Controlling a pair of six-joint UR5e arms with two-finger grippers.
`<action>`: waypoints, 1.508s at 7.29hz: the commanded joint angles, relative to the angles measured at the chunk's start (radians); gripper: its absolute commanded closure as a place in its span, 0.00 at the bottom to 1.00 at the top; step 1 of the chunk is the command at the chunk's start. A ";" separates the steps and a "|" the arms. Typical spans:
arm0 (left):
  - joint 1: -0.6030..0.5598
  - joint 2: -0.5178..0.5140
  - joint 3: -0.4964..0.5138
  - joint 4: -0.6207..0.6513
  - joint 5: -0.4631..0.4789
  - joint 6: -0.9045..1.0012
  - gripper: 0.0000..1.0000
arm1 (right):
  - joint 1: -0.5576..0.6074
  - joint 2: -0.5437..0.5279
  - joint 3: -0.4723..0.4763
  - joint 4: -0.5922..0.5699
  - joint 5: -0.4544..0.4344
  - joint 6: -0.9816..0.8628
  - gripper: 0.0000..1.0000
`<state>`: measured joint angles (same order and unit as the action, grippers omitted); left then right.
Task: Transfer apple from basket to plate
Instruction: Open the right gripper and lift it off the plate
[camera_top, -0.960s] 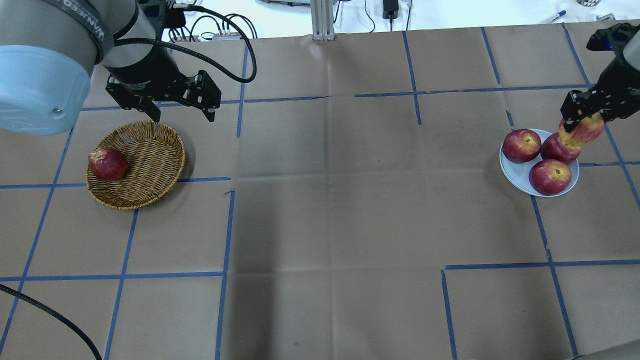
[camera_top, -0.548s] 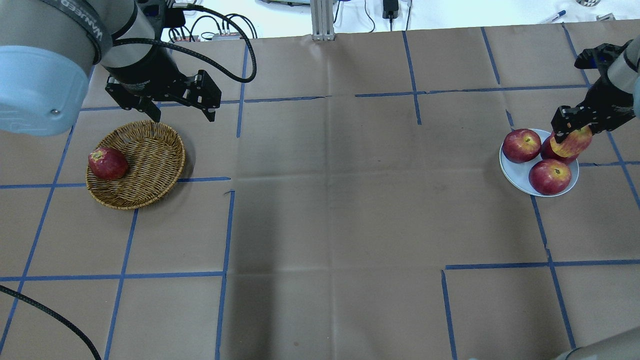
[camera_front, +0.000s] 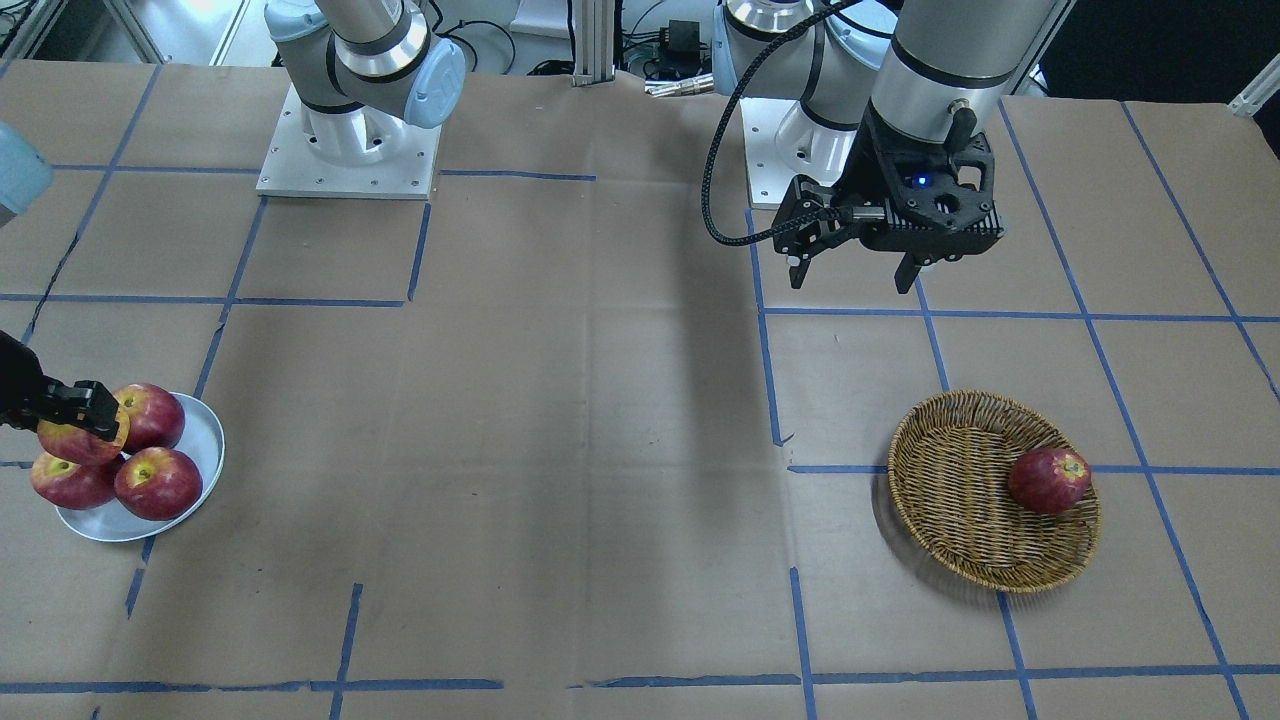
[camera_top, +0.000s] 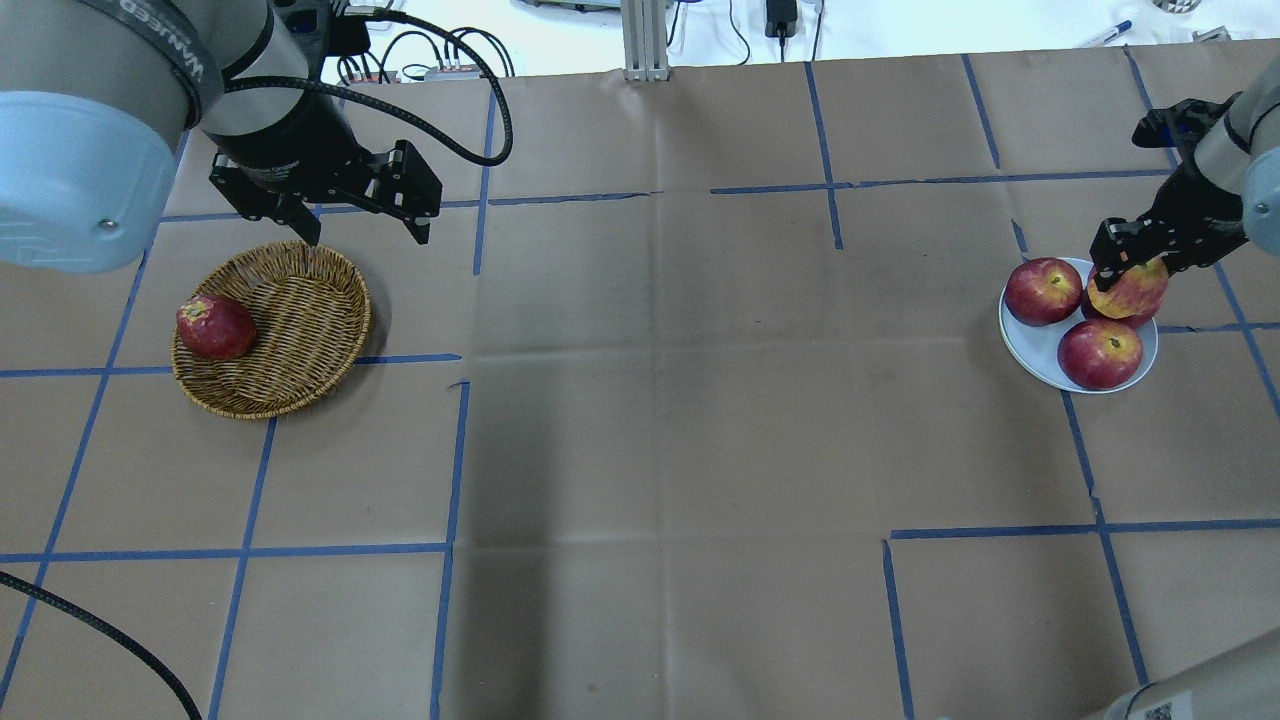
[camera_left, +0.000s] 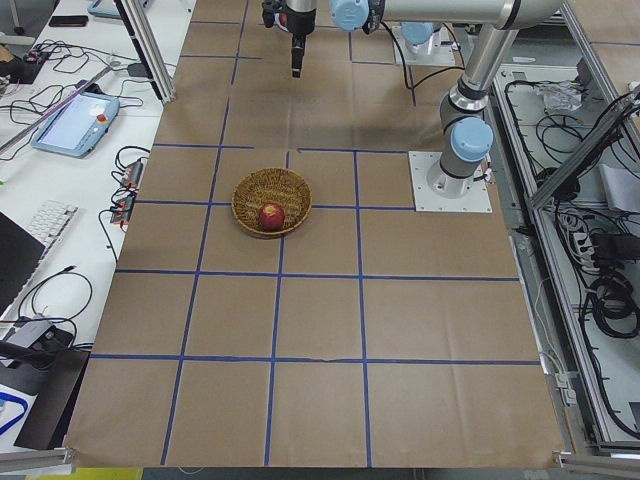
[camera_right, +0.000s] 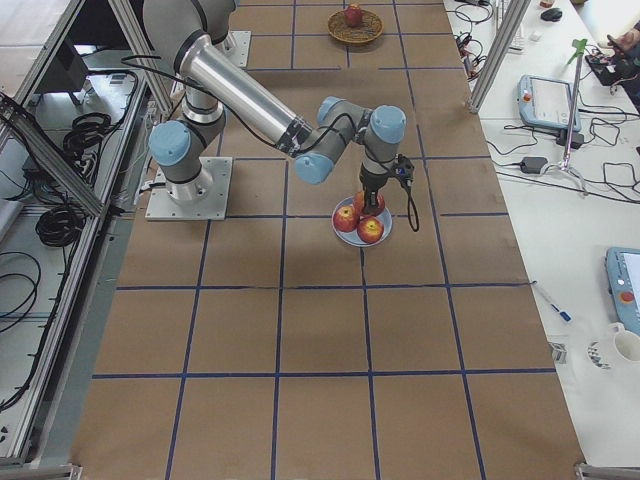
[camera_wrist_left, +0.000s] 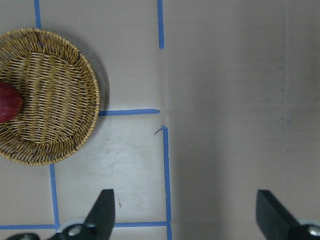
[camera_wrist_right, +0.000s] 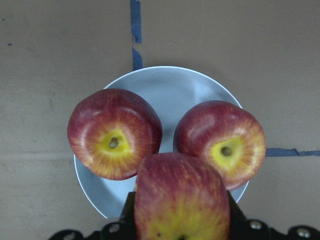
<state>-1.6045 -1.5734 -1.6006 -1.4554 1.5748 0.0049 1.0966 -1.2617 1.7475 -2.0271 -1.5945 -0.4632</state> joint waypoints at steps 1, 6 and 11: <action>-0.002 0.001 0.001 -0.008 0.001 0.001 0.01 | 0.000 -0.010 -0.009 -0.002 -0.001 0.001 0.00; -0.002 0.003 0.001 -0.014 0.004 0.001 0.01 | 0.133 -0.154 -0.238 0.408 -0.002 0.119 0.00; -0.002 0.004 0.001 -0.013 0.007 0.001 0.01 | 0.479 -0.269 -0.229 0.530 -0.002 0.340 0.00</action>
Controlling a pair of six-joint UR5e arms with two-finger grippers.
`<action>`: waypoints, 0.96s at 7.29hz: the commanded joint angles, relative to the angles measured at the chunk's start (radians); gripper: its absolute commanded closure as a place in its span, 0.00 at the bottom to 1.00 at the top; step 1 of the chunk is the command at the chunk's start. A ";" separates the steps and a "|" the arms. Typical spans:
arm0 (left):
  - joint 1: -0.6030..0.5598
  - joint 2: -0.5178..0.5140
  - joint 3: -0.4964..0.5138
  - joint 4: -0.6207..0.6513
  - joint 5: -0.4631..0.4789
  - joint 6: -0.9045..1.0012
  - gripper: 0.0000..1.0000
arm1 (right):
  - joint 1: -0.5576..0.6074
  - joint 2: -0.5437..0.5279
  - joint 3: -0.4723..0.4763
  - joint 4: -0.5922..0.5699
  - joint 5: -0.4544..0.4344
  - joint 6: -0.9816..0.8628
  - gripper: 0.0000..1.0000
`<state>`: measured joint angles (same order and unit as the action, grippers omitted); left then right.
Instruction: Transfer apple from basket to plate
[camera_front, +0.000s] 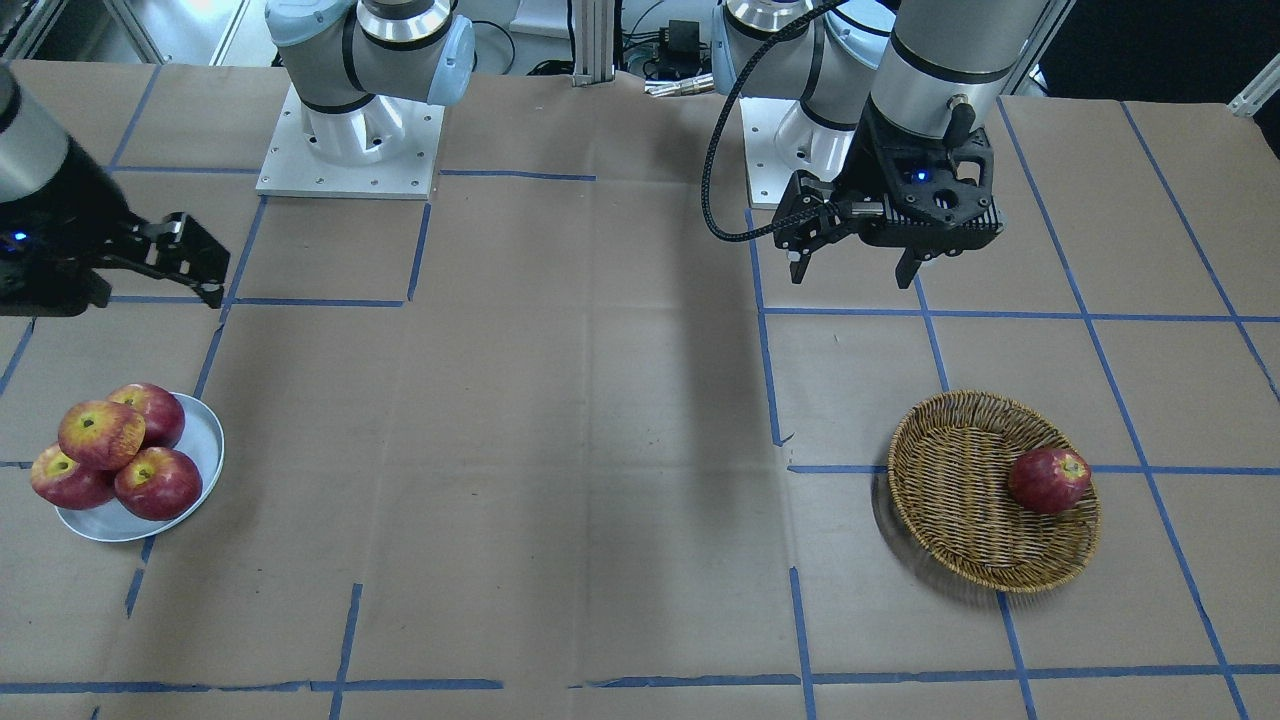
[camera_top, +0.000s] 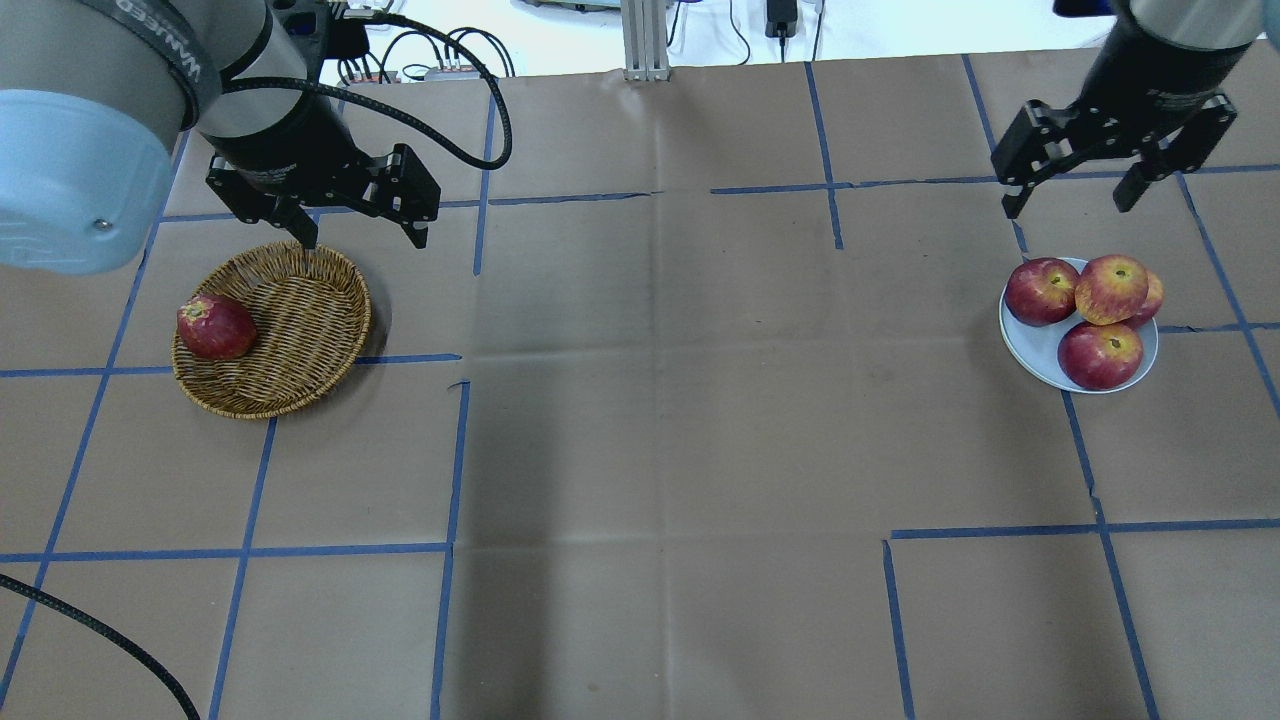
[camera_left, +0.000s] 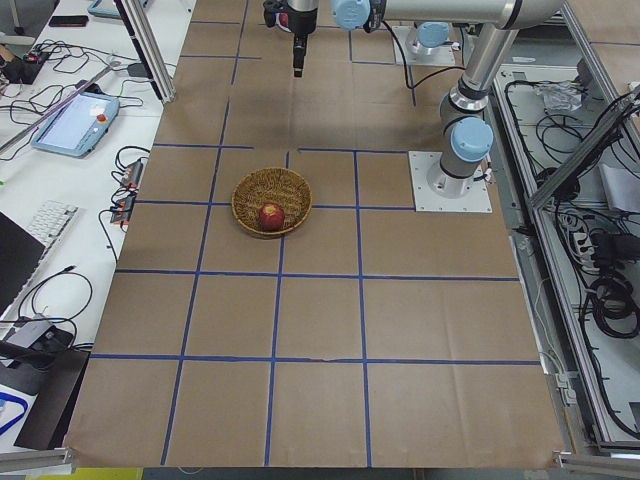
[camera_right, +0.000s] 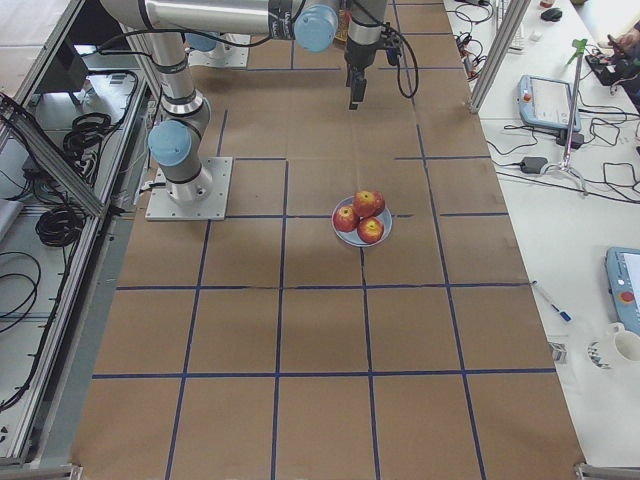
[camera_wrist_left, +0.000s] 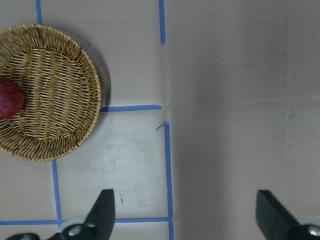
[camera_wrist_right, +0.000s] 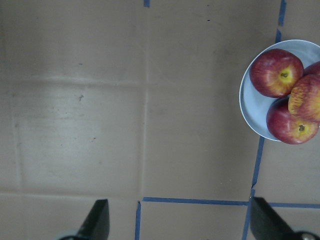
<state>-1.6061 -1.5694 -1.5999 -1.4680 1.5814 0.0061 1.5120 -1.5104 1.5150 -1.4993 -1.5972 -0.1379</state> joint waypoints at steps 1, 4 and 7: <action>0.000 0.000 0.000 0.000 0.000 -0.002 0.01 | 0.063 -0.021 0.023 0.001 0.000 0.026 0.00; 0.000 0.000 0.000 0.000 0.000 -0.002 0.01 | 0.053 -0.033 0.060 -0.061 0.003 0.023 0.00; 0.000 0.000 0.000 0.000 0.000 0.000 0.01 | 0.051 -0.034 0.060 -0.081 0.003 0.026 0.00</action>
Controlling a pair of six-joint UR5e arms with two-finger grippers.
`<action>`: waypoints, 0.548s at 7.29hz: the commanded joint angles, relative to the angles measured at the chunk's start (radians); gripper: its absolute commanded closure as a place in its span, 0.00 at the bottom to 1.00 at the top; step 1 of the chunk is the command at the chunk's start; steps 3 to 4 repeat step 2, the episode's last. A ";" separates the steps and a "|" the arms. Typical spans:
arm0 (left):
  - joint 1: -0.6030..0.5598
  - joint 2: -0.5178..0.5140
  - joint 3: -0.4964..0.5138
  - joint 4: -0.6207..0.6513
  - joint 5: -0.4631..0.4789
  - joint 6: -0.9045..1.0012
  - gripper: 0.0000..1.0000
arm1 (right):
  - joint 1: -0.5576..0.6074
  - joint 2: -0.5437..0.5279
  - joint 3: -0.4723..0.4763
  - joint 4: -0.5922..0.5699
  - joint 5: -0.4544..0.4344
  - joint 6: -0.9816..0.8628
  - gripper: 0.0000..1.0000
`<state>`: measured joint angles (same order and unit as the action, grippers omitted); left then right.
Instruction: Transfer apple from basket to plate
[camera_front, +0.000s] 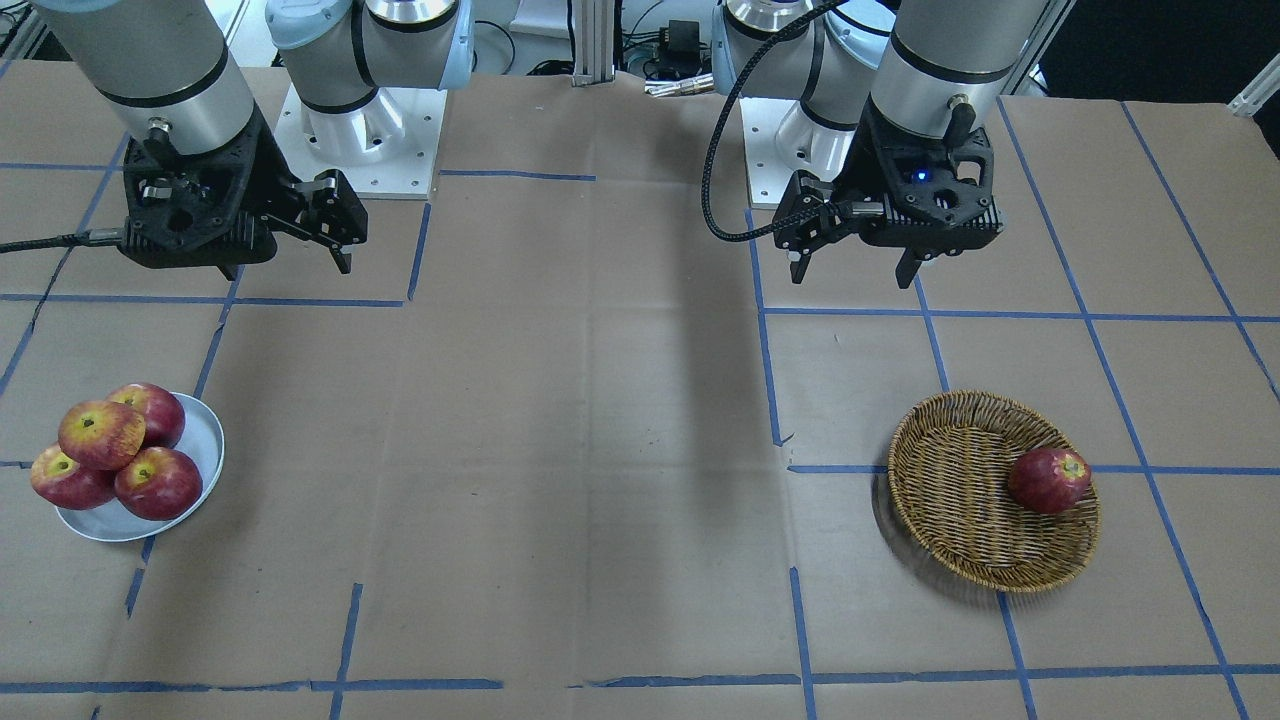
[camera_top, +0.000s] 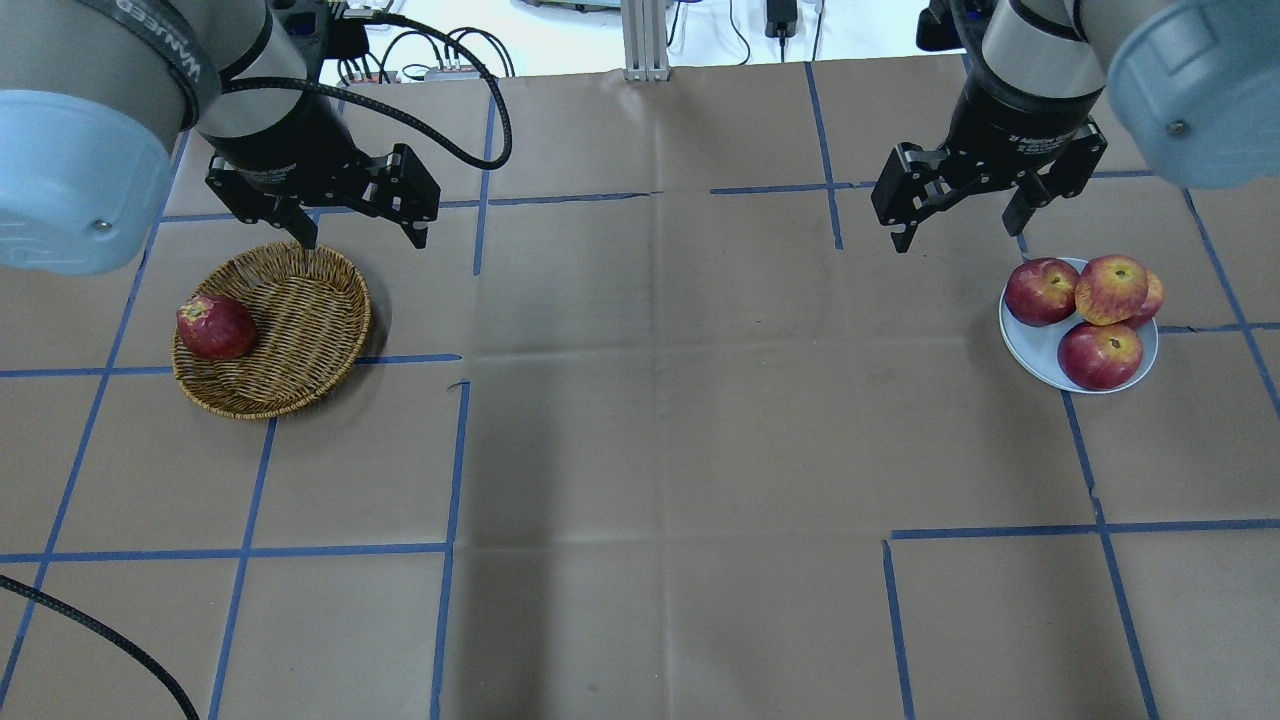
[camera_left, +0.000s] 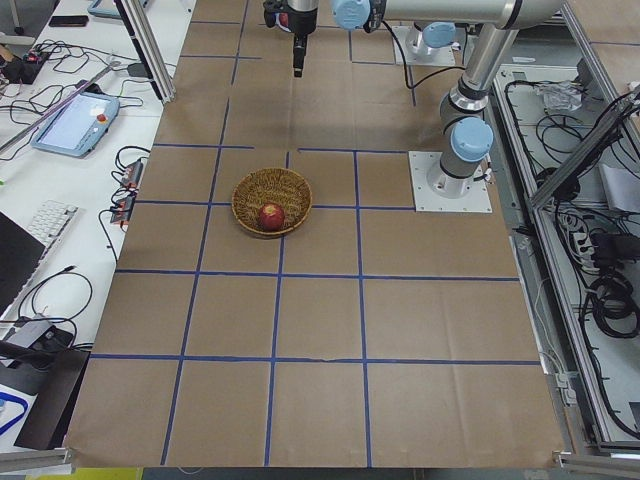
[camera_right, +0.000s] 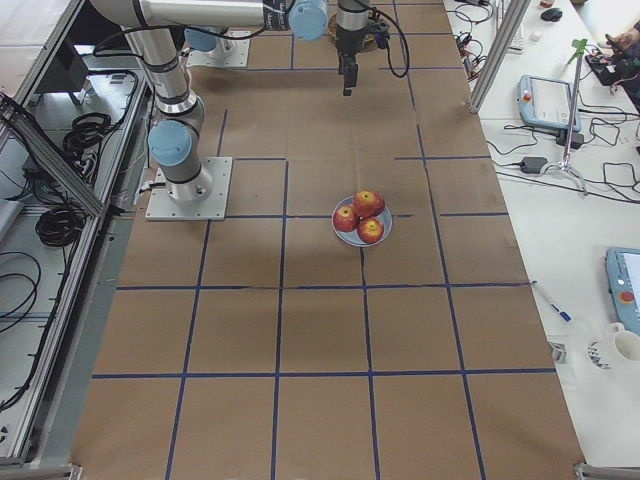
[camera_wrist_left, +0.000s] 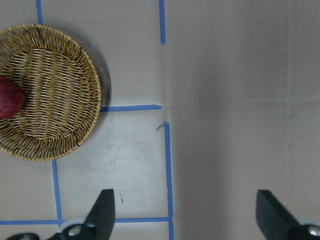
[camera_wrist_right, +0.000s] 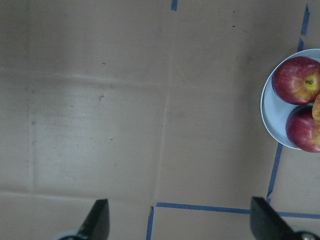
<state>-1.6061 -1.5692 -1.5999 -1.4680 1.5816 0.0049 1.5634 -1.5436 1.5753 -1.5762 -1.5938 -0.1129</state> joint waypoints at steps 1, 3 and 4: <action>0.000 0.000 0.000 0.002 0.000 0.001 0.01 | 0.000 -0.001 0.000 -0.004 0.000 0.001 0.00; 0.000 0.000 0.000 0.000 0.000 0.001 0.01 | 0.001 -0.001 0.000 -0.004 0.000 -0.004 0.00; 0.000 0.000 0.000 0.000 0.000 0.001 0.01 | 0.001 -0.001 0.000 -0.004 0.000 -0.004 0.00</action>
